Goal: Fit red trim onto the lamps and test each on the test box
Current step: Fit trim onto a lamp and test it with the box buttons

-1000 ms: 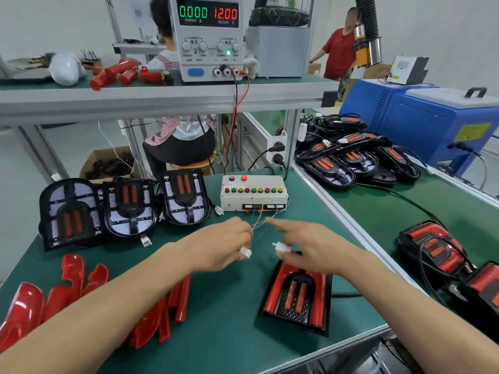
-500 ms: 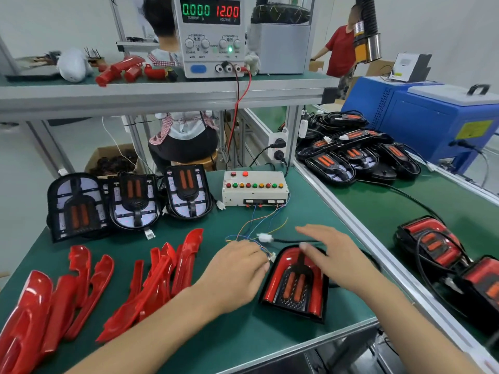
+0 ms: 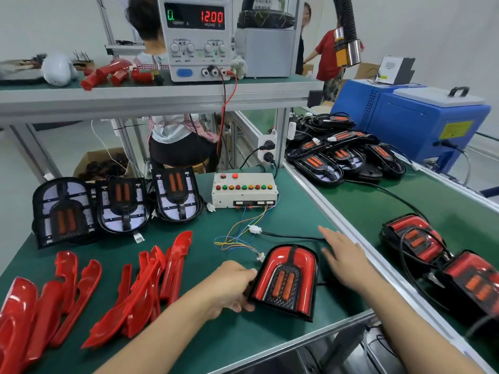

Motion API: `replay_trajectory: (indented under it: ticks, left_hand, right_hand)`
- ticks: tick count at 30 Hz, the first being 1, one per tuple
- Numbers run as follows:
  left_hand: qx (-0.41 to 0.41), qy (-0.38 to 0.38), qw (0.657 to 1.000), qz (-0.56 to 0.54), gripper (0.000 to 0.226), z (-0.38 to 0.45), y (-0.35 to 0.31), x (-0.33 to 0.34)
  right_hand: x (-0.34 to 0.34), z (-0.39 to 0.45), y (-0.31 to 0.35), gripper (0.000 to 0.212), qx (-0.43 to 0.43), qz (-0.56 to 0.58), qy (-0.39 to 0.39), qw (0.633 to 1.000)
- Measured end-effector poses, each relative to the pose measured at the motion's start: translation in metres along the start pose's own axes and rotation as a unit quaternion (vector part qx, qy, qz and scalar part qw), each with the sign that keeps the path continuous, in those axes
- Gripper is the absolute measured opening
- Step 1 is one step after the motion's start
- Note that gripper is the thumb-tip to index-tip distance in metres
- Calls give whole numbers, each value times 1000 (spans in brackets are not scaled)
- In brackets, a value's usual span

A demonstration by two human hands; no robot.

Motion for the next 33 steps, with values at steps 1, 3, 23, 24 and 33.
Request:
replay_trajectory:
  ticks: [1, 3, 23, 24, 33]
  left_hand:
    - [5, 4, 1000, 0, 30, 1, -1, 3]
    - [3, 27, 999, -19, 26, 3, -1, 11]
    - [371, -124, 874, 289, 27, -77, -91, 30]
    - [388, -132, 865, 291, 27, -85, -97, 30]
    - [361, -40, 916, 170, 37, -87, -128, 20]
  right_hand:
    - [4, 5, -5, 56, 14, -31, 19, 999]
    - [5, 12, -14, 51, 35, -86, 24, 995]
    - [-121, 9, 16, 32, -94, 202, -176, 959]
    - [-132, 9, 20, 36, -107, 203, -196, 953]
    - [-137, 27, 64, 27, -212, 256, -51, 942]
Point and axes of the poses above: each hand's wrist, its own z-axis towards the middle knuckle, its own x-axis out of the palm, y = z × x, the point moved 10 cm from there along z, towards the middle knuckle, and after that the axes turned 13 degrees about -x, right-handed, at the moved point
